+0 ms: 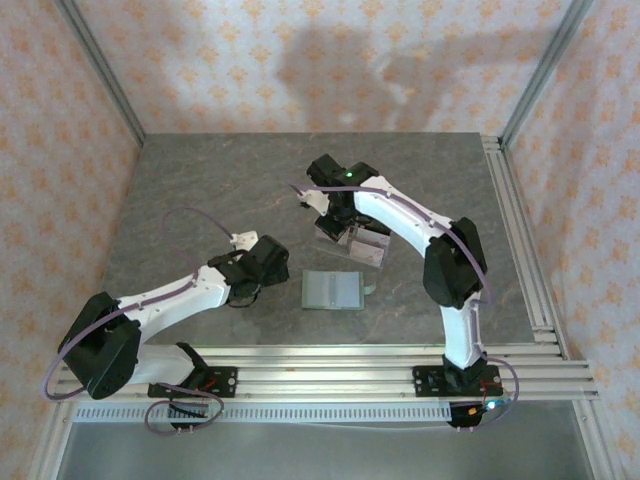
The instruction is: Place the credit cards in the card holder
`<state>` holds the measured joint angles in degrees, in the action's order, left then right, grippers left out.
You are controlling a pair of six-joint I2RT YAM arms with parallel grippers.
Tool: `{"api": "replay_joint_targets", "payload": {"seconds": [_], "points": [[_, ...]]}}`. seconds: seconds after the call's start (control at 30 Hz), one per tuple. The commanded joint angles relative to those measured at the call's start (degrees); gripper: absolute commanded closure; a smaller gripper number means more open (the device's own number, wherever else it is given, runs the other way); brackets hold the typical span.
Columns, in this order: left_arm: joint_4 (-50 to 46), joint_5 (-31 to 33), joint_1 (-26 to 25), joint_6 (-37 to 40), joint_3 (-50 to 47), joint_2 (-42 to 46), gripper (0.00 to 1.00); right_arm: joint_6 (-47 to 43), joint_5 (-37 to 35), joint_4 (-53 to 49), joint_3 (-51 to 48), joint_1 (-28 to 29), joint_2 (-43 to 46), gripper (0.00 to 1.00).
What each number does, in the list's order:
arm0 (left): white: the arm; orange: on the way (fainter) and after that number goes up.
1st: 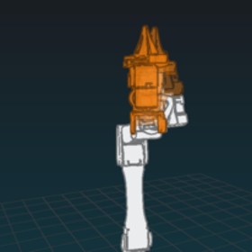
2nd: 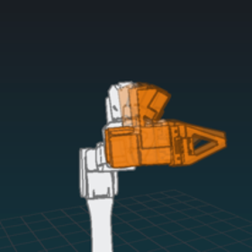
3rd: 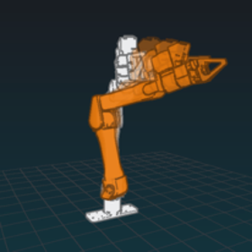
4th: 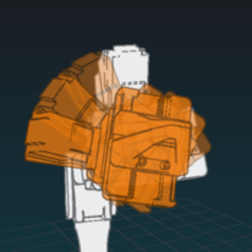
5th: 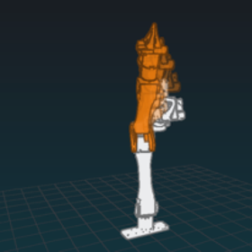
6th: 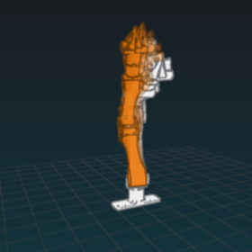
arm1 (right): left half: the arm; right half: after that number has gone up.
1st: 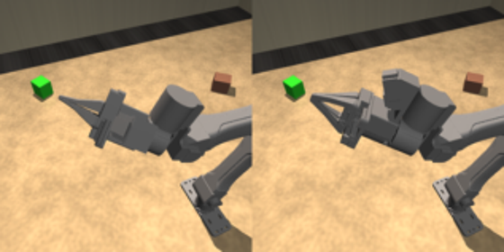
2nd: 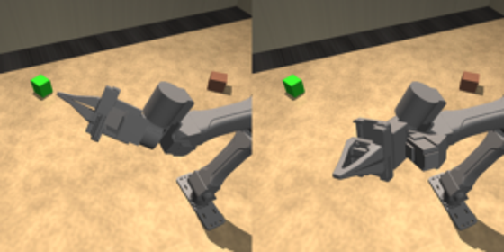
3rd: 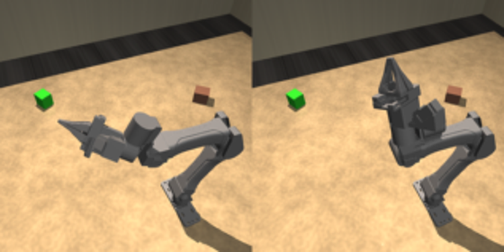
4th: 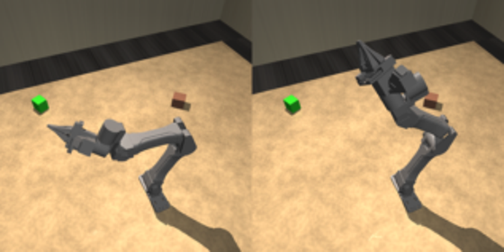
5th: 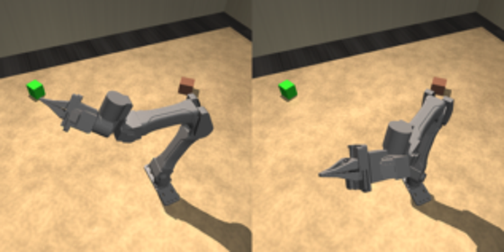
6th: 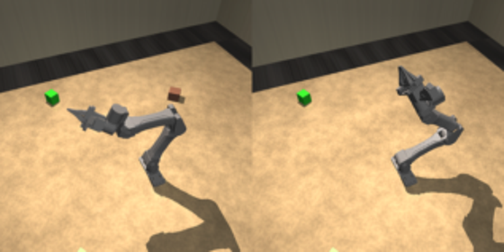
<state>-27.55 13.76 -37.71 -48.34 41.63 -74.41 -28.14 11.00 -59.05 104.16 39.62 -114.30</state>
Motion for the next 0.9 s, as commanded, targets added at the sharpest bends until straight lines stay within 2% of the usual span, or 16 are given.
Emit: {"api": "replay_joint_targets", "payload": {"seconds": [0.0, 0.17, 0.4, 0.63, 0.87], "points": [[-0.48, 0.92, 0.39, 1.01, 1.8, -0.01, 0.0, 1.42, 0.33, -1.67, 1.33, 0.55, 5.52, 1.0], [-0.84, 0.59, 0.36, 2.97, 1.9, 0.66, 0.0, 5.32, 1.91, 1.11, -3.03, 0.81, 11.5, 1.0], [-0.4, -3.49, -0.18, 8.04, 2.16, 0.54, 0.0, 17.7, 2.76, 9.52, -18.44, 0.91, 23.3, 1.0], [-0.69, -2.19, -5.74, 11.13, 4.75, -3.26, 0.0, 36.23, 7.81, 22.12, -38.98, 0.9, 38.59, 1.0], [1.05, -0.89, -9.81, 12.24, 7.29, -9.21, 0.0, 49.75, 10.8, 35.98, -56.25, 0.9, 46.17, 1.0]]}}
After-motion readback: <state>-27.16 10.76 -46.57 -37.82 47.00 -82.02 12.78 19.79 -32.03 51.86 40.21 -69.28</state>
